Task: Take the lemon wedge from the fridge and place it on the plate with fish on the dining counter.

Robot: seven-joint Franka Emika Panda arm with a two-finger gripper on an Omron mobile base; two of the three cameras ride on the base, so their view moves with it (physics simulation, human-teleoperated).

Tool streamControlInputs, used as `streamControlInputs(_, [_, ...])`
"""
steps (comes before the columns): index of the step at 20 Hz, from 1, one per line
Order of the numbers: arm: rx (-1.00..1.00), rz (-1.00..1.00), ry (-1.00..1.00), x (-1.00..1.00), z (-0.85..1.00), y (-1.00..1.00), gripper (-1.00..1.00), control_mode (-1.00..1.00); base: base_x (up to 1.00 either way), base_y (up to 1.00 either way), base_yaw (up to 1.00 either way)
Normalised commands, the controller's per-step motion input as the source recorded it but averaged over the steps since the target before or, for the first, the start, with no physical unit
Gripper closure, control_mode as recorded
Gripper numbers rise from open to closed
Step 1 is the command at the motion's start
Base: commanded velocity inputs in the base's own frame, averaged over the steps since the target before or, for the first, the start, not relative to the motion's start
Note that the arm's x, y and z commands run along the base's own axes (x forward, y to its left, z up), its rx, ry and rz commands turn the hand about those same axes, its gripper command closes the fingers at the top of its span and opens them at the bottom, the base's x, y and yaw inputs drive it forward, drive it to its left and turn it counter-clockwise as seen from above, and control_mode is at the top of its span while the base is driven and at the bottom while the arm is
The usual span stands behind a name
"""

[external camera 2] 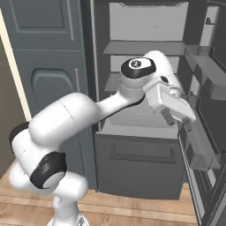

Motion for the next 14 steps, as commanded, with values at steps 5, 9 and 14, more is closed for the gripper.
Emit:
streamControlInputs(5, [0.26,0.03,-0.19,-0.60,0.55,1.00,-1.00,-1.00,0.00,0.00,0.00])
streamControlInputs(9, [0.28,0.18,-0.21,-0.44,0.00,1.00,-1.00,-1.00,0.00,0.00,0.00])
streamControlInputs(14, [0.23,0.26,-0.28,-0.23,-0.37,1.00,-1.00,-1.00,0.00,0.00,0.00])
